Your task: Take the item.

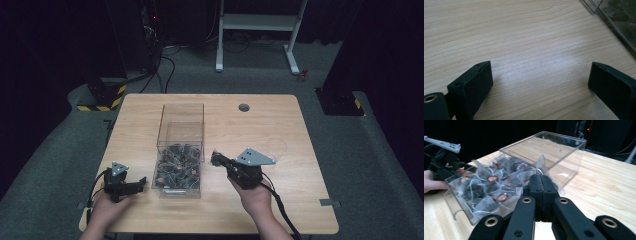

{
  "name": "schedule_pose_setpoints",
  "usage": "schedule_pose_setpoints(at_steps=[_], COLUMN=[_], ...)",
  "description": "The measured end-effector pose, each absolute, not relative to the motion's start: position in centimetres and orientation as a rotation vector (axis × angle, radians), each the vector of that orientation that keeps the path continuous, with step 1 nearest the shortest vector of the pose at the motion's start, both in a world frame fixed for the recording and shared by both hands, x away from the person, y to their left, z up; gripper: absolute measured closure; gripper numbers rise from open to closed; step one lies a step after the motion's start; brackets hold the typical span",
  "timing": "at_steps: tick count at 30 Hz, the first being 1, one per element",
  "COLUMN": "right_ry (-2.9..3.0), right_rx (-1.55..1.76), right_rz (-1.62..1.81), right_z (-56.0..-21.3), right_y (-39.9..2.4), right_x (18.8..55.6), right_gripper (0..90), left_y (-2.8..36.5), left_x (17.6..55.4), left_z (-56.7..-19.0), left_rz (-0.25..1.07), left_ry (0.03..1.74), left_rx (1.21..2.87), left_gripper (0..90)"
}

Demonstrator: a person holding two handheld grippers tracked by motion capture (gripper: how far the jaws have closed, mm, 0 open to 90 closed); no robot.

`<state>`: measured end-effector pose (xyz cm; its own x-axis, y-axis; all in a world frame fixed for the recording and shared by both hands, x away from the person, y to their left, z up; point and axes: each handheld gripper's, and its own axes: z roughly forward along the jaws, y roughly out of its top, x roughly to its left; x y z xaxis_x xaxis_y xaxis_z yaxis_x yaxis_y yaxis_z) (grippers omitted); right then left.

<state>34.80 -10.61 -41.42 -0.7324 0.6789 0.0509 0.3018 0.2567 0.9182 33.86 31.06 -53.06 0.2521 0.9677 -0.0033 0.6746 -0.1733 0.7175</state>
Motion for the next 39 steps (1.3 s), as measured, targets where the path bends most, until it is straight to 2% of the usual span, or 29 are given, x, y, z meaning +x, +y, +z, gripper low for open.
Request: schedule_pose_setpoints(at_steps=[39], right_ry=[2.011], right_rx=[1.057], right_rz=[1.352], right_z=[-40.5], right_y=[-17.8], right_x=[37.8], right_gripper=[90.0], left_y=[31.1], left_x=[33.9], left_z=[-53.1], left_rz=[0.627], left_ry=[1.489], left_rx=[1.925], left_gripper=[5.9])
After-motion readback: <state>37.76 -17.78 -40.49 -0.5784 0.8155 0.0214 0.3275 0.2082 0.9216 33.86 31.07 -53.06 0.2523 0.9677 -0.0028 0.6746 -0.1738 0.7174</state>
